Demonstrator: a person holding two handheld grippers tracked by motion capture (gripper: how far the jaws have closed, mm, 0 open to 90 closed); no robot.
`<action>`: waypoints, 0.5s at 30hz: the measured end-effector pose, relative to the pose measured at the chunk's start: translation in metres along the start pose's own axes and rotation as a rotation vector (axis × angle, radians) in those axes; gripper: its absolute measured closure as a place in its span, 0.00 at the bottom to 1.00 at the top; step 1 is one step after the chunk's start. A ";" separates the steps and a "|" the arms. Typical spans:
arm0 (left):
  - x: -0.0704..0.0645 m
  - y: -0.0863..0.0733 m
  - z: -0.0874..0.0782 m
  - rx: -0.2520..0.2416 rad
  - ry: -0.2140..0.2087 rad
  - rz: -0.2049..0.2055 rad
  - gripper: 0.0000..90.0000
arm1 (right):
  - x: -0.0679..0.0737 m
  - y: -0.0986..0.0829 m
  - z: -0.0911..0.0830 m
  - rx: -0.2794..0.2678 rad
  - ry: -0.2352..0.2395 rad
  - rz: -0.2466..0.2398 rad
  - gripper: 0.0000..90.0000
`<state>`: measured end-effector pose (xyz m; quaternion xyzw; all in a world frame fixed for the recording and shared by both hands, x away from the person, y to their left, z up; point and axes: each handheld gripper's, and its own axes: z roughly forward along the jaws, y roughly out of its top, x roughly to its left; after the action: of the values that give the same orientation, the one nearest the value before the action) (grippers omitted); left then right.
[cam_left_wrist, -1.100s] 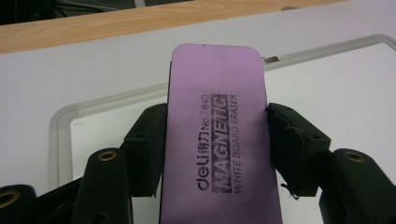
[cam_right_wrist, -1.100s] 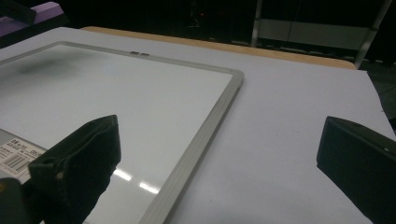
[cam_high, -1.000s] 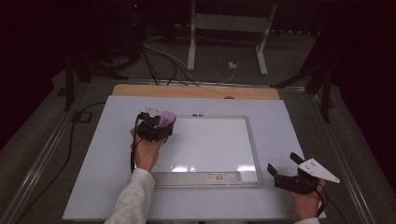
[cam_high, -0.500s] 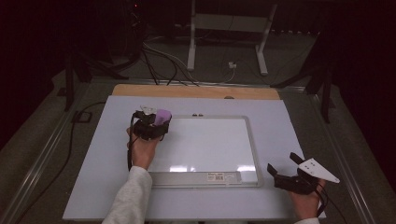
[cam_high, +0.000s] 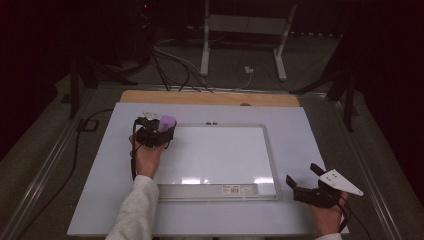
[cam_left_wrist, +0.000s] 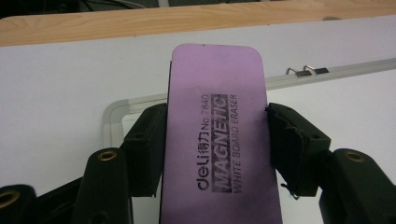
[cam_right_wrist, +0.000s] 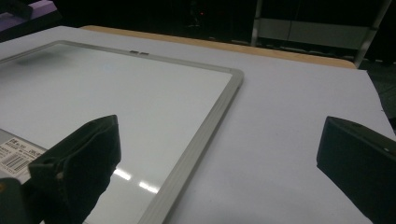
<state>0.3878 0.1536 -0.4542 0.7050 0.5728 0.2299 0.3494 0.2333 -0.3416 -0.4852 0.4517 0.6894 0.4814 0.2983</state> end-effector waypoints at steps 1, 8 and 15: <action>0.001 0.000 0.000 0.001 0.005 0.002 0.47 | 0.000 0.000 0.000 0.000 0.000 0.000 0.00; 0.009 -0.002 0.005 0.015 0.035 -0.015 0.47 | 0.000 0.000 0.000 0.001 -0.002 0.001 0.00; 0.013 -0.006 0.013 0.042 0.067 -0.028 0.47 | 0.000 0.000 -0.001 0.001 -0.002 -0.002 0.00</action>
<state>0.3968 0.1638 -0.4685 0.6959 0.5987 0.2363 0.3185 0.2326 -0.3414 -0.4851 0.4517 0.6896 0.4804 0.2994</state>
